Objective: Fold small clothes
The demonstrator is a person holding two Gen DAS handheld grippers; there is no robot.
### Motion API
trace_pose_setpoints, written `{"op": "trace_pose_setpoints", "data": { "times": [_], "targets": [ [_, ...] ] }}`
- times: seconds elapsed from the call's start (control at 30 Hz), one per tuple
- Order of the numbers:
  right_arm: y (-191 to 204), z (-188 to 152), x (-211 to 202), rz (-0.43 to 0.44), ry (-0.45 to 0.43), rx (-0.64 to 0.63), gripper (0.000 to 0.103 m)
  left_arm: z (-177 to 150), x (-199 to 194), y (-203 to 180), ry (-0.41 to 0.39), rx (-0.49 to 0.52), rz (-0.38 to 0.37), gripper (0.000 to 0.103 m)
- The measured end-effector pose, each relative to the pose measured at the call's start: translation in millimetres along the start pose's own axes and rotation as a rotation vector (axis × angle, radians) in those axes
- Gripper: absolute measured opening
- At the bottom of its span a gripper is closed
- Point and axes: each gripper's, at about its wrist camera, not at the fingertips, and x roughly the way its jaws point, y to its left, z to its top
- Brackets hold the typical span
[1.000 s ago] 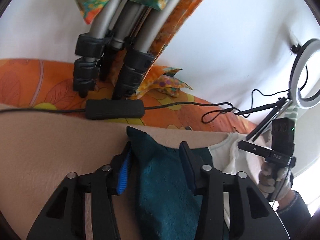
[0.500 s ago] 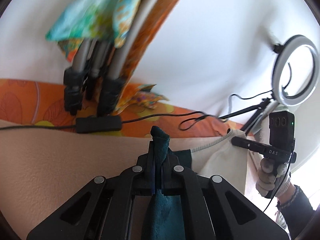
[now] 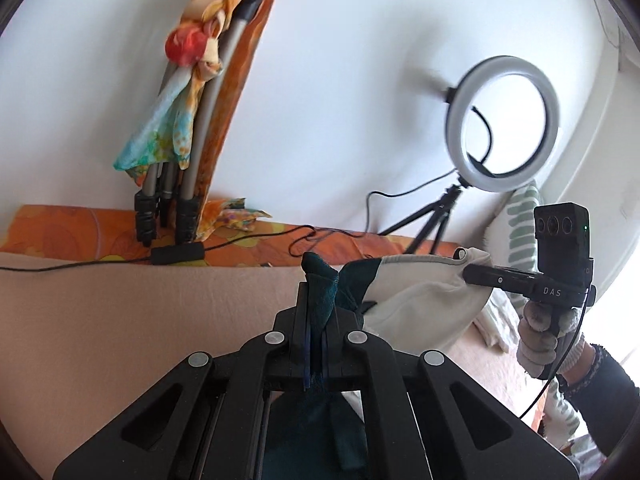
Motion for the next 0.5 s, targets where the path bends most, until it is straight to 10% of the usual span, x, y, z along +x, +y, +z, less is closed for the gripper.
{"op": "trace_pose_setpoints", "data": {
  "times": [0.5],
  "targets": [
    [84,-175,-61,-0.01,0.047,-0.084,0.001,-151,-90,-49,0.128,0.045,-0.052,0.002]
  ]
}}
